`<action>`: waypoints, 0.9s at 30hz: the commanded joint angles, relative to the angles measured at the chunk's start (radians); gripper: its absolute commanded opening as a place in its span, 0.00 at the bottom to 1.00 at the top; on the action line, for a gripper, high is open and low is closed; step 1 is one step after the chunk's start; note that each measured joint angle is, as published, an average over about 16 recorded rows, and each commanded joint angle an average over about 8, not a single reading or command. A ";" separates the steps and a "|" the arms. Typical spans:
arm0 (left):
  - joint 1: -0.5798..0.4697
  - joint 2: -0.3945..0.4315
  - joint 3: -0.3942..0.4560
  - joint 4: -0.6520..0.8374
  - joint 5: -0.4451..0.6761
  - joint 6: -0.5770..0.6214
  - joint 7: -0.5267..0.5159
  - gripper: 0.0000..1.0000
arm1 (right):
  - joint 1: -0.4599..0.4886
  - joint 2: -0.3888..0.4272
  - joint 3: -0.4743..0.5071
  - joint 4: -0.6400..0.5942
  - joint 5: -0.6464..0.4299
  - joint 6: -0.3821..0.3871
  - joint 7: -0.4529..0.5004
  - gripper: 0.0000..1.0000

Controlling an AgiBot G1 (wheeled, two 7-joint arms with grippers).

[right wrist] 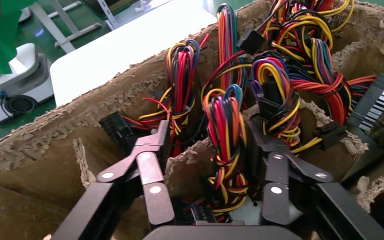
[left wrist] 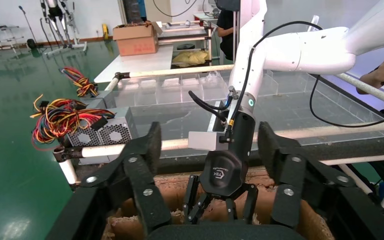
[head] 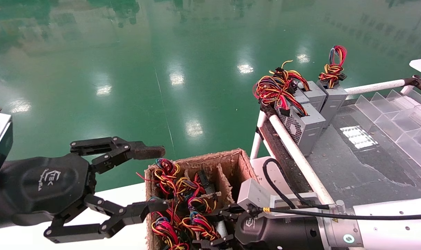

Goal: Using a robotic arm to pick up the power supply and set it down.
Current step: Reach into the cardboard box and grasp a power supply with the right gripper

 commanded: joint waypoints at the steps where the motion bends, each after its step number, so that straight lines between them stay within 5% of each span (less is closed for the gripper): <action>1: 0.000 0.000 0.000 0.000 0.000 0.000 0.000 1.00 | 0.000 -0.003 0.000 -0.008 -0.001 0.002 -0.002 0.00; 18: 0.000 0.000 0.000 0.000 0.000 0.000 0.000 1.00 | -0.029 0.000 0.019 -0.008 0.013 0.031 -0.048 0.00; 27: 0.000 0.000 0.000 0.000 0.000 0.000 0.000 1.00 | -0.066 0.075 0.102 0.028 0.149 -0.001 -0.091 0.00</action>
